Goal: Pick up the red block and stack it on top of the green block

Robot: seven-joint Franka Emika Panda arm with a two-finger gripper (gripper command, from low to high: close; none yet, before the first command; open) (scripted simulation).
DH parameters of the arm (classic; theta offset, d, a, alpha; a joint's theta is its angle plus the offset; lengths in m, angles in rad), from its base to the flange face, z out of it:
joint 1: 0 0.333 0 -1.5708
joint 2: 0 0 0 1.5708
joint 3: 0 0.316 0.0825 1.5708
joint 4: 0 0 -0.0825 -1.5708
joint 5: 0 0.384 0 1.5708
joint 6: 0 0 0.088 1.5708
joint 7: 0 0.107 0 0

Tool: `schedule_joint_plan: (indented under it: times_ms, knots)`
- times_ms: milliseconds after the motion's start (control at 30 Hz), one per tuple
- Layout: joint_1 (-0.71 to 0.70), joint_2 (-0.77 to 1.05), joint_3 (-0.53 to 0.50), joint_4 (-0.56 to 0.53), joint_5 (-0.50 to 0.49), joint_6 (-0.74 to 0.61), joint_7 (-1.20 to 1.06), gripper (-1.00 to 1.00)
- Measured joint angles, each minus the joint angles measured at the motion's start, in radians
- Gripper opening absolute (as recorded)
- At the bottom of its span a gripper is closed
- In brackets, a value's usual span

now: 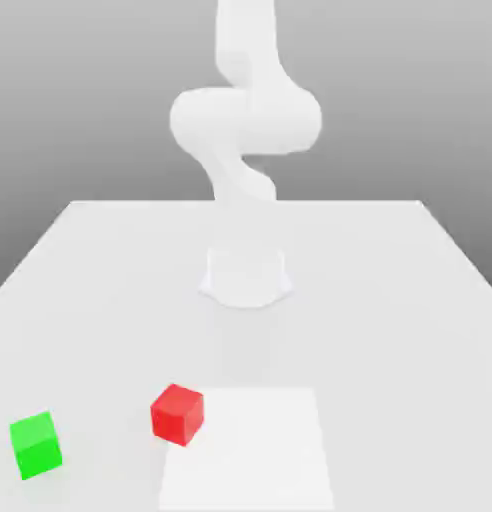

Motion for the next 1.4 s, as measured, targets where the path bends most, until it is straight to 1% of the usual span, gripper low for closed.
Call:
schedule_joint_plan:
  times_ms: [400,533,633,833,867,1100,1300,1400]
  knots:
    - [-0.12,0.45,-0.014,-0.252,-0.045,0.263,0.138,0.0]
    - [-0.144,0.595,-0.034,-0.334,-0.034,0.348,0.163,0.0]
    - [-0.162,0.703,-0.046,-0.395,0.001,0.413,0.164,0.0]
    - [-0.176,0.919,-0.029,-0.387,0.039,0.589,0.145,0.0]
    - [-0.178,0.953,-0.026,-0.382,0.042,0.619,0.143,-1.0]
    - [-0.181,0.961,-0.023,-0.381,0.039,0.626,0.145,-1.0]
    - [-0.181,0.771,-0.029,-0.409,0.017,0.463,0.161,-1.0]
    - [-0.243,0.77,-0.059,-0.336,0.033,0.389,0.179,-1.0]
